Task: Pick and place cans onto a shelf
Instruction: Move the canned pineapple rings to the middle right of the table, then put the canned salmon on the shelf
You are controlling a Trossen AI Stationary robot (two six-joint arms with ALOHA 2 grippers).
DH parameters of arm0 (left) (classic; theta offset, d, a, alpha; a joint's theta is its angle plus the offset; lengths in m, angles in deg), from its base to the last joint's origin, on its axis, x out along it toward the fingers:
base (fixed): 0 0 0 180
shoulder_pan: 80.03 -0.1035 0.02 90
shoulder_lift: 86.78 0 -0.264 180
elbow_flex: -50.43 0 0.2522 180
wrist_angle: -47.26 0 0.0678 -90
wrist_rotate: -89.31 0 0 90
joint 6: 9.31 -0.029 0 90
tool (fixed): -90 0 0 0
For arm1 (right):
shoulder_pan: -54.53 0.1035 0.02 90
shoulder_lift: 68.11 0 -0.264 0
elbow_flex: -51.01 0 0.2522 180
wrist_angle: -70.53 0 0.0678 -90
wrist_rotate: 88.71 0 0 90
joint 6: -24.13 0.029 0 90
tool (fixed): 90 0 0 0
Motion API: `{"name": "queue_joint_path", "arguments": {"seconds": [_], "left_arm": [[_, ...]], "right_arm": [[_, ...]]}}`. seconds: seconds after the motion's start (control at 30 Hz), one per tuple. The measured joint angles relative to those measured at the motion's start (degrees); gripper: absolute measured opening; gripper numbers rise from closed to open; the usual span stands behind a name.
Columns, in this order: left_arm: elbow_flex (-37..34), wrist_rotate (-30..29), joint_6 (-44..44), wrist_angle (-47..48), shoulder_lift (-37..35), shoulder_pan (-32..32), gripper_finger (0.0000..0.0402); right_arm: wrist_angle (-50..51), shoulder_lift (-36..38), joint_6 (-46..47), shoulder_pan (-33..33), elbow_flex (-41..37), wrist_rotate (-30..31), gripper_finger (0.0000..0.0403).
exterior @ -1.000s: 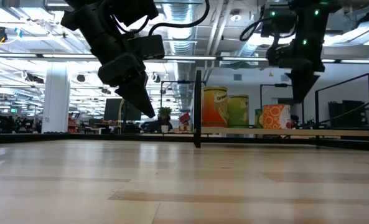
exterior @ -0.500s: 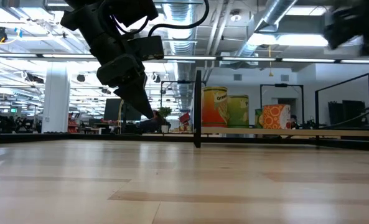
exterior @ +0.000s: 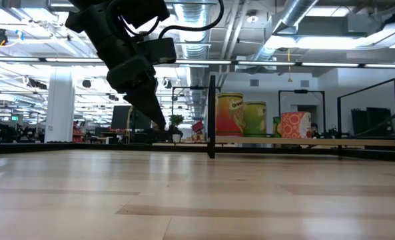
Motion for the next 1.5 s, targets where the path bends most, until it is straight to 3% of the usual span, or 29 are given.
{"name": "queue_joint_path", "arguments": {"seconds": [0.17, 0.43, 0.63, 0.87, 1.0, 1.13, 1.27, 1.37, 1.5], "left_arm": [[0.0, 1.1, 0.2, 0.2, 0.0, 0.0, 0.0000], [0.0, 1.1, 0.2, 0.1, 0.0, 0.0, 0.0000], [0.0, 1.1, 0.2, -0.1, 0.0, 0.0, 0.0000], [0.0, 1.1, 0.6, -0.3, 0.0, 0.0, 0.0000], [0.0, 1.5, 1.0, -0.3, 0.0, 0.0, 0.0000], [0.0, 1.5, 1.2, -0.3, 0.0, 0.0, 0.0000], [0.0, 1.5, 1.2, -0.3, 0.0, 0.0, 0.0000], [0.0, 1.5, 1.1, -0.3, 0.0, 0.0, 0.0000], [0.0, 1.5, 1.1, -0.4, 0.0, 0.0, 0.0000]], "right_arm": [[-2.3, -1.6, 4.2, 2.8, -1.6, 0.9, 0.0081], [-2.8, -7.5, -0.6, 0.0, -1.6, 1.3, 0.0081], [-2.3, -11.5, -6.9, -7.7, -1.3, 4.5, 0.0081], [-5.2, -9.8, -16.8, -20.7, -1.6, 19.7, 0.0081], [-5.7, -7.0, -21.4, -24.6, -1.6, 19.3, 0.0081], [-5.9, -3.5, -20.4, -21.2, 0.3, 17.3, 0.0081], [-6.5, -0.9, -18.1, -14.0, 3.7, 17.5, 0.0081], [-8.3, -0.5, -17.3, -7.3, 5.7, 13.4, 0.0081], [-11.2, -2.5, -7.5, 1.2, 5.9, 10.1, 0.0081]]}}
